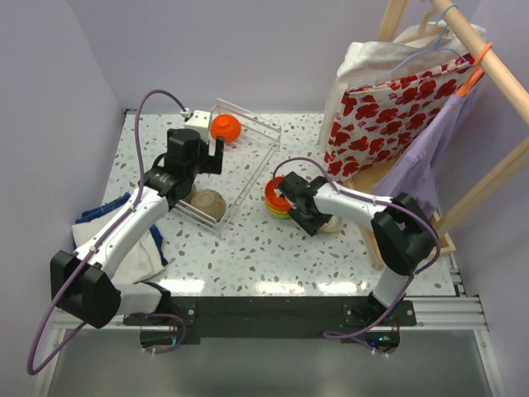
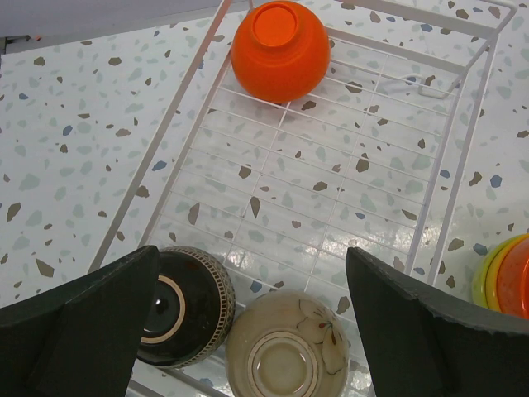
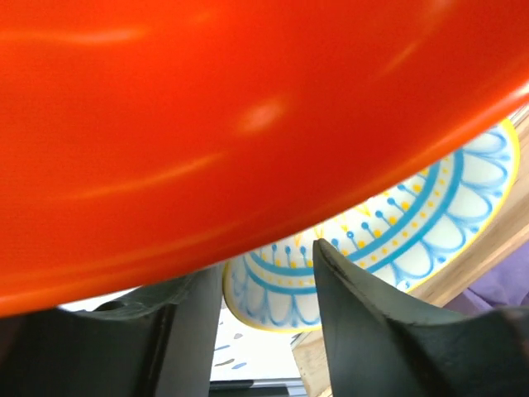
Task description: Unload the bowls from the dish rack
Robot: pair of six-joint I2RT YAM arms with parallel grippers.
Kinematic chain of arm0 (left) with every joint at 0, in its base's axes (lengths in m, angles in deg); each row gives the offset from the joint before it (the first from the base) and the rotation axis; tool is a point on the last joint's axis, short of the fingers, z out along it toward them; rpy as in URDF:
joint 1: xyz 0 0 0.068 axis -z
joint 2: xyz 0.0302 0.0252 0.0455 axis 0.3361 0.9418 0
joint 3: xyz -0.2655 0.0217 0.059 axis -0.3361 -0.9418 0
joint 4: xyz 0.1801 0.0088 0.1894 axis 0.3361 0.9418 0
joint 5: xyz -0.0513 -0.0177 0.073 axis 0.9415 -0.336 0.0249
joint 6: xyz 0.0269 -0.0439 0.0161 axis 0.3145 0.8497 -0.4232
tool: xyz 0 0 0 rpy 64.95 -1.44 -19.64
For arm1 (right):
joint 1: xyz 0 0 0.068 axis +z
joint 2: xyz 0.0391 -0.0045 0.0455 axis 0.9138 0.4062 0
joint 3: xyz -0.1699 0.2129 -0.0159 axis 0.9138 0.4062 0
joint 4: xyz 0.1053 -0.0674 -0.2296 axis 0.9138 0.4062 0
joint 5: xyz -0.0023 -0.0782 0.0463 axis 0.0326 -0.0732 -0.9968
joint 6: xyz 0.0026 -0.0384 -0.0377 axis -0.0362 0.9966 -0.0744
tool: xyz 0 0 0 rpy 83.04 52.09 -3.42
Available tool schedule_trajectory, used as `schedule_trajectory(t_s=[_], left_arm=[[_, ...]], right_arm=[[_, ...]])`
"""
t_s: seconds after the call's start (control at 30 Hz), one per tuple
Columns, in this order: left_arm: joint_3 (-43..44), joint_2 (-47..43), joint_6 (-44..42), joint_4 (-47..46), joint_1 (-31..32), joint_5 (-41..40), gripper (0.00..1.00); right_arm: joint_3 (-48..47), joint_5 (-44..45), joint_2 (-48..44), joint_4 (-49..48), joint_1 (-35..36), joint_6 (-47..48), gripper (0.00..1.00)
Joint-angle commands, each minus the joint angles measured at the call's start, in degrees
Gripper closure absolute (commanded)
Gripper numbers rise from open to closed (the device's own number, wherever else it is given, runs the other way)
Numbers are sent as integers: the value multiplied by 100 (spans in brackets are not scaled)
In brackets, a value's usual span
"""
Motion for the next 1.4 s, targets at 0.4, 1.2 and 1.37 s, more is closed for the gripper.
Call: schedule_trajectory(t_s=[0.4,1.2,1.37], left_arm=[[-66,18,-188,-396,7,130,0],[1717,2679,-2743,-598,68,-318,0],[2323,3419,-3580,-678,95,-468,0]], right_arm=[[-60,-560,-1881,-169,-26,-61,11],[1636,-1034,-4307,-2516,-17,132,1],[1628,-1175,-4228,-2525,-34,150,1]])
